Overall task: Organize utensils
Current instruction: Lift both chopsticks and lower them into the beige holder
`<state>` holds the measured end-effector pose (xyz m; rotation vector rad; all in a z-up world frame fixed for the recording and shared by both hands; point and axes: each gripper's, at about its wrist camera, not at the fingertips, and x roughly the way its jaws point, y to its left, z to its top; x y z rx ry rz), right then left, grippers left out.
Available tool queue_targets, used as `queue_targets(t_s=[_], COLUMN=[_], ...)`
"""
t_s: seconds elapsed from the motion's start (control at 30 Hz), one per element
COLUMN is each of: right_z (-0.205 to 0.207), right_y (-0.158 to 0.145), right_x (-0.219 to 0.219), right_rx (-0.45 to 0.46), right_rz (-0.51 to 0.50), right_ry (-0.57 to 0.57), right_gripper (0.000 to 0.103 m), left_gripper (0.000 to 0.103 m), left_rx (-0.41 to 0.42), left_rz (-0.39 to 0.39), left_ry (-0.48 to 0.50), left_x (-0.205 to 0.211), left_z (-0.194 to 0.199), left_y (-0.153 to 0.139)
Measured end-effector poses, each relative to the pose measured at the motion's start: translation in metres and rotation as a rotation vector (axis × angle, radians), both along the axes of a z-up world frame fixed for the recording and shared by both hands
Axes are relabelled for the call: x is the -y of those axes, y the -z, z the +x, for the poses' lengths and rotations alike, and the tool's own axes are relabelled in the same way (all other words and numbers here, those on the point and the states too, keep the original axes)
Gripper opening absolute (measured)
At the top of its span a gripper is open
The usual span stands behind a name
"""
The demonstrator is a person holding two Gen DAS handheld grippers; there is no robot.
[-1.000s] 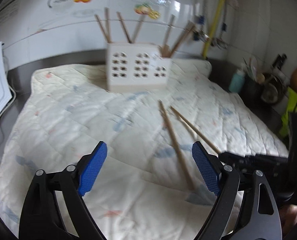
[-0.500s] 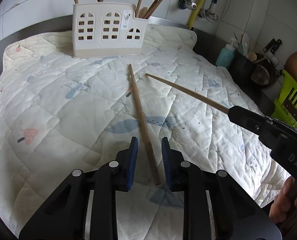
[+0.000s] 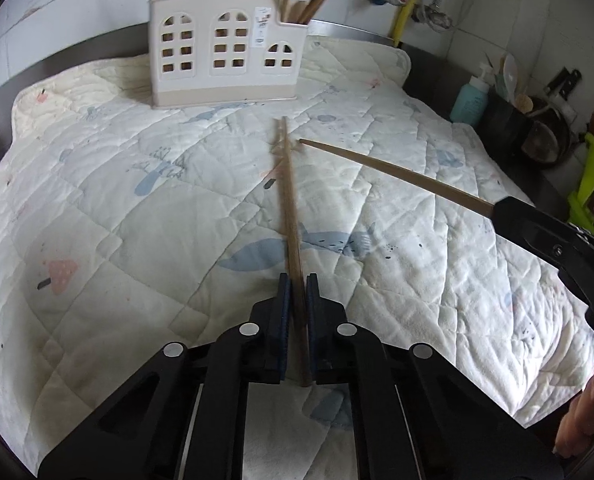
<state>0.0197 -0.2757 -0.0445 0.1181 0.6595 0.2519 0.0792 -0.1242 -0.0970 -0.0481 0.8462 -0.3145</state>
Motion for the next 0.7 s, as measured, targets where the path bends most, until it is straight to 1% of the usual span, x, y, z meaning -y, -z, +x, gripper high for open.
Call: queue_targets(t_s=[0.07,0.13,0.3,0.4,0.53,0.7], right_z=[-0.001,-0.002,-0.002,-0.004,-0.005,-0.001], right_y=[-0.002,-0.005,-0.010,-0.016,-0.030,-0.052], right_x=[-0.001,-0.001,-0.003,-0.003,-0.001,0.002], right_rx=[0.006,0.014,0.027,0.041,0.070,0.101], right_rz=[-0.004,-0.006,-0.012,-0.026,-0.039,-0.027], right_ry=[-0.001,0.000,-0.006,-0.010,-0.017,-0.032], right_gripper=[0.006,0.006,0.006,0.006,0.006,0.006], left_gripper=[0.005,0.006,0.006,0.005,0.005,0.005], left_rx=[-0.006,-0.005,0.000,0.002,0.047,0.151], left_rz=[-0.011,0.004,0.009,-0.009,-0.018,-0.023], left_ry=[0.002,0.011,0.016,0.010,0.016,0.009], left_x=[-0.002,0.001,0.002,-0.002,-0.010,-0.021], left_z=[0.001,0.000,0.000,0.000,-0.002,-0.004], left_y=[0.001,0.001,0.002,-0.001,-0.013,-0.040])
